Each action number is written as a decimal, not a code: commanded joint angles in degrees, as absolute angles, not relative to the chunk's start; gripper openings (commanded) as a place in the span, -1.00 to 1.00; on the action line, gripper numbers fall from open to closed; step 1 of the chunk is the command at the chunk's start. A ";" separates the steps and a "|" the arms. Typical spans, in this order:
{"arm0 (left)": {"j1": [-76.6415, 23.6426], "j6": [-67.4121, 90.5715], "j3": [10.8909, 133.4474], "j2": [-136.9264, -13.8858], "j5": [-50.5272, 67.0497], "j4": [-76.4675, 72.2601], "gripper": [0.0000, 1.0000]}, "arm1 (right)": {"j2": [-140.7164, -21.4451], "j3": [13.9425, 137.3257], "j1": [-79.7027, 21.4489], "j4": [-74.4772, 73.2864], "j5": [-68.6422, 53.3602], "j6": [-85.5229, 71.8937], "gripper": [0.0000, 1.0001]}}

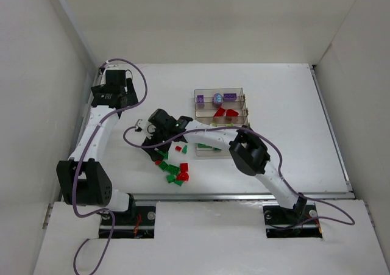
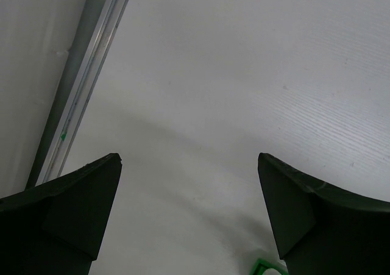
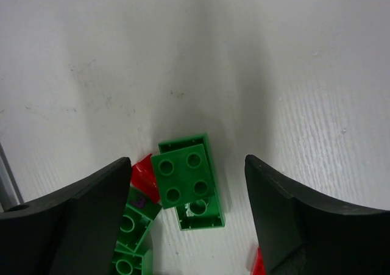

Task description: Sort the legos into containers by color

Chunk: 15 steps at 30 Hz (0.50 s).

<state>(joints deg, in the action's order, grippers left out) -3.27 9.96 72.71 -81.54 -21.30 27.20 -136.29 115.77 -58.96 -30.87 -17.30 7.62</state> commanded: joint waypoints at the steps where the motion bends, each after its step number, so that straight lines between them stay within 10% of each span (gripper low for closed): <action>1: -3.25 10.28 72.25 -79.01 -22.59 25.49 0.86 | -137.11 118.30 -59.50 -30.85 -19.78 8.79 0.56; 15: -3.25 10.28 71.72 -79.01 -21.36 25.49 0.86 | -131.58 116.54 -59.50 -30.23 -21.62 8.79 -0.50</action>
<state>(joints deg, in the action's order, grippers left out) -3.27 9.96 72.31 -81.52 -21.17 26.41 -137.34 115.83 -58.96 -31.46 -19.42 8.19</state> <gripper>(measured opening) 0.928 0.443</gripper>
